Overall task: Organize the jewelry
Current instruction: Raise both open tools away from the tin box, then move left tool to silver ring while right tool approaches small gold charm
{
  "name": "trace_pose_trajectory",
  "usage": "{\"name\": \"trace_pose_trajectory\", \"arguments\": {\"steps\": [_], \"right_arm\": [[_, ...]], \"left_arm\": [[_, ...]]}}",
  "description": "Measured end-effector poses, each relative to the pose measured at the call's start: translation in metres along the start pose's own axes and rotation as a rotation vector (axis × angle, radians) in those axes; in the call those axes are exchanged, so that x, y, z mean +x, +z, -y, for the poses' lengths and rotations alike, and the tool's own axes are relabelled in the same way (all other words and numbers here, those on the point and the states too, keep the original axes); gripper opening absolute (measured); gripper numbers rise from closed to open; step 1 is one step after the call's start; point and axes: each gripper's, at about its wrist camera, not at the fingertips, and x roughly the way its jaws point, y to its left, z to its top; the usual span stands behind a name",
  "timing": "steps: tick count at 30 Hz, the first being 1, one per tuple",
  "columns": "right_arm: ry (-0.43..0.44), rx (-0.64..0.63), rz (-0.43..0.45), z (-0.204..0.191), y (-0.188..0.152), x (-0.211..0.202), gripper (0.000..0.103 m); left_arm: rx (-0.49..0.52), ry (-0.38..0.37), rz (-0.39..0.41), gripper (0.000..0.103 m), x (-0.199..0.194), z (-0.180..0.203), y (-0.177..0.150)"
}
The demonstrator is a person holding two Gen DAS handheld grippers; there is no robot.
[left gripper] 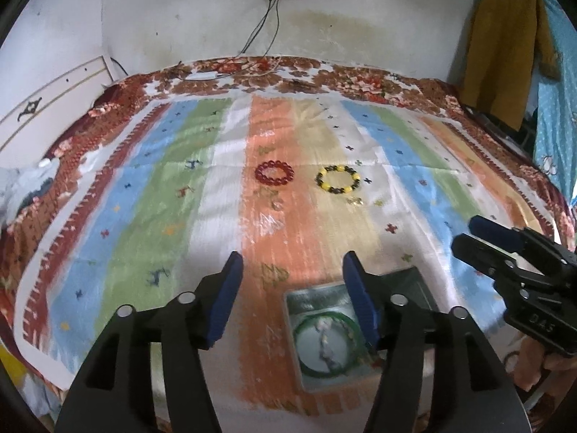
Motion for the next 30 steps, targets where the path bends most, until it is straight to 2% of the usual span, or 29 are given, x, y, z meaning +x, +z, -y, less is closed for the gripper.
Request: {"name": "trace_pose_trajectory", "arguments": {"steps": [9, 15, 21, 26, 30], "right_arm": [[-0.017, 0.006, -0.049, 0.014, 0.008, 0.024, 0.059], [-0.035, 0.004, -0.077, 0.019, 0.012, 0.036, 0.066], [-0.036, 0.002, -0.084, 0.022, 0.019, 0.046, 0.068], [-0.040, 0.001, -0.104, 0.026, 0.023, 0.058, 0.068], [-0.039, 0.005, -0.105, 0.030, 0.027, 0.063, 0.068]], "left_arm": [[0.037, 0.041, -0.018, 0.081, 0.019, -0.002, 0.018], [0.030, 0.034, -0.047, 0.089, 0.037, -0.006, 0.029], [-0.018, 0.014, -0.077, 0.092, 0.051, -0.016, 0.038], [-0.009, 0.030, -0.077, 0.093, 0.062, -0.018, 0.044], [-0.046, 0.002, -0.095, 0.093, 0.071, -0.025, 0.051]]}}
